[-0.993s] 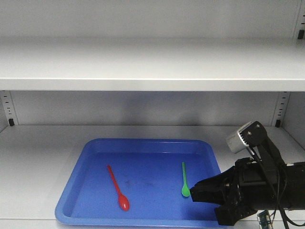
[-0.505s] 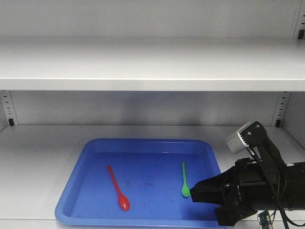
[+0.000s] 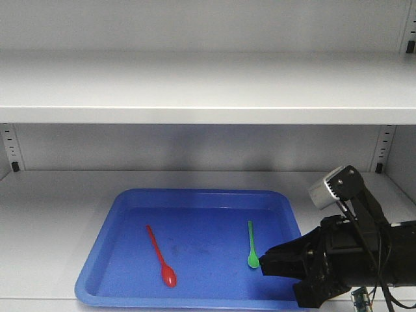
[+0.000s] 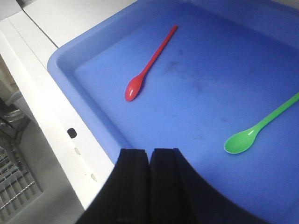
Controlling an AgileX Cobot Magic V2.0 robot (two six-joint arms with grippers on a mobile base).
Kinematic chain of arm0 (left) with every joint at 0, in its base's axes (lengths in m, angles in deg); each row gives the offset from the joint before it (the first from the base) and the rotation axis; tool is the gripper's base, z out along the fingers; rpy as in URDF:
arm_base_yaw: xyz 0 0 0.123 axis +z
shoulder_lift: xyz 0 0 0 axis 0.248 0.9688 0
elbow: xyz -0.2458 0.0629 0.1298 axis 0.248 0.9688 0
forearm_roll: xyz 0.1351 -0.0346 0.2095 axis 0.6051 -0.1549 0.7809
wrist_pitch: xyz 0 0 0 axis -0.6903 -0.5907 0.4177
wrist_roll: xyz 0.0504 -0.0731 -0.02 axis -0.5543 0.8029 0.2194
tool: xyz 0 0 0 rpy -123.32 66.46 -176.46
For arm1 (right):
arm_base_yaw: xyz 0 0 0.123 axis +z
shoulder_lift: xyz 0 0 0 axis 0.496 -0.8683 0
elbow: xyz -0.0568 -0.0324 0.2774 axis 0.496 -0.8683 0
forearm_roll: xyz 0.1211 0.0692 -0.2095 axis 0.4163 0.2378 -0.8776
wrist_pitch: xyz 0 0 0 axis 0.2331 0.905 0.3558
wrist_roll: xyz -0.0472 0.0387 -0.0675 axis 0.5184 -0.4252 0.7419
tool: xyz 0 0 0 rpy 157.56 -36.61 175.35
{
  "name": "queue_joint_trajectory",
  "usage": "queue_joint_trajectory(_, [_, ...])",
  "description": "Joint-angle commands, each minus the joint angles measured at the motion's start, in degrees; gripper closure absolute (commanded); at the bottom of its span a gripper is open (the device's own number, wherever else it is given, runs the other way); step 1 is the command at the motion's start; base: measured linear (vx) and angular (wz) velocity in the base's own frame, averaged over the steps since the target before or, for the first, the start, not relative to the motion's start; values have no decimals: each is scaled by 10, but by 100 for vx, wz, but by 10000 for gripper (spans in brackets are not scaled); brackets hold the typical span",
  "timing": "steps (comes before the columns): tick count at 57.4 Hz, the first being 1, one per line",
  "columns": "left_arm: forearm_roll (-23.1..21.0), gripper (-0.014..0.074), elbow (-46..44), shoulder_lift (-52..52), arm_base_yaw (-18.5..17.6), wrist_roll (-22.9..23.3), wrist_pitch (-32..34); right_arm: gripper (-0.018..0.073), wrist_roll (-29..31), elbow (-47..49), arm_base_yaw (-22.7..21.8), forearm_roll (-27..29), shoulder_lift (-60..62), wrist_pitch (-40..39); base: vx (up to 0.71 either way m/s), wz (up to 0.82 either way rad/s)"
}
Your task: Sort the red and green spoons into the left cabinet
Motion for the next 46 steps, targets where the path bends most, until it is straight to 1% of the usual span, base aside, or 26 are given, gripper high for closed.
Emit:
queue_joint_trajectory(1, [-2, 597, 10, -7, 0, 4, 44, 562, 0, 14, 0, 30, 17, -5, 0, 0])
queue_joint_trajectory(12, [-2, 597, 10, -7, 0, 4, 44, 562, 2, 14, 0, 28, 17, -5, 0, 0])
queue_joint_trajectory(16, [-2, 597, 10, -7, 0, 4, 44, 562, 1, 13, 0, 27, 17, -18, 0, 0])
queue_joint_trajectory(20, [-2, 597, 10, -7, 0, 4, 44, 562, -12, 13, 3, 27, 17, -48, 0, 0])
queue_joint_trajectory(23, [-2, 597, 10, -7, 0, 4, 44, 562, -43, 13, 14, 15, 20, -93, 0, 0])
queue_joint_trajectory(25, [-2, 597, 10, -7, 0, 4, 44, 562, -74, 13, 25, -11, 24, -136, 0, 0])
queue_joint_trajectory(29, [-2, 597, 10, -7, 0, 4, 44, 562, -154, 13, 58, -86, 35, -218, 0, 0])
queue_joint_trajectory(31, [-2, 597, 10, -7, 0, 4, 44, 562, -218, 13, 75, -152, 41, -264, 0, 0])
queue_joint_trajectory(33, [-2, 597, 10, -7, 0, 4, 44, 562, -260, 9, 90, -198, 47, -292, 0, 0])
queue_joint_trajectory(34, [-2, 597, 10, -7, 0, 4, 44, 562, -293, 5, 96, -232, 51, -309, 0, 0])
queue_joint_trajectory(36, [-2, 597, 10, -7, 0, 4, 44, 562, -346, -2, 108, -288, 57, -329, 0, 0])
queue_joint_trajectory(38, [-2, 597, 10, -7, 0, 4, 44, 562, -389, -10, 115, -328, 64, -348, 0, 0])
queue_joint_trajectory(39, [-2, 597, 10, -7, 0, 4, 44, 562, -421, -17, 116, -357, 70, -354, 0, 0])
queue_joint_trajectory(42, [-2, 597, 10, -7, 0, 4, 44, 562, -492, -35, 115, -411, 86, -372, 0, 0])
queue_joint_trajectory(46, [-2, 597, 10, -6, 0, 4, 44, 562, -557, -62, 108, -471, 113, -388, 0, 0])
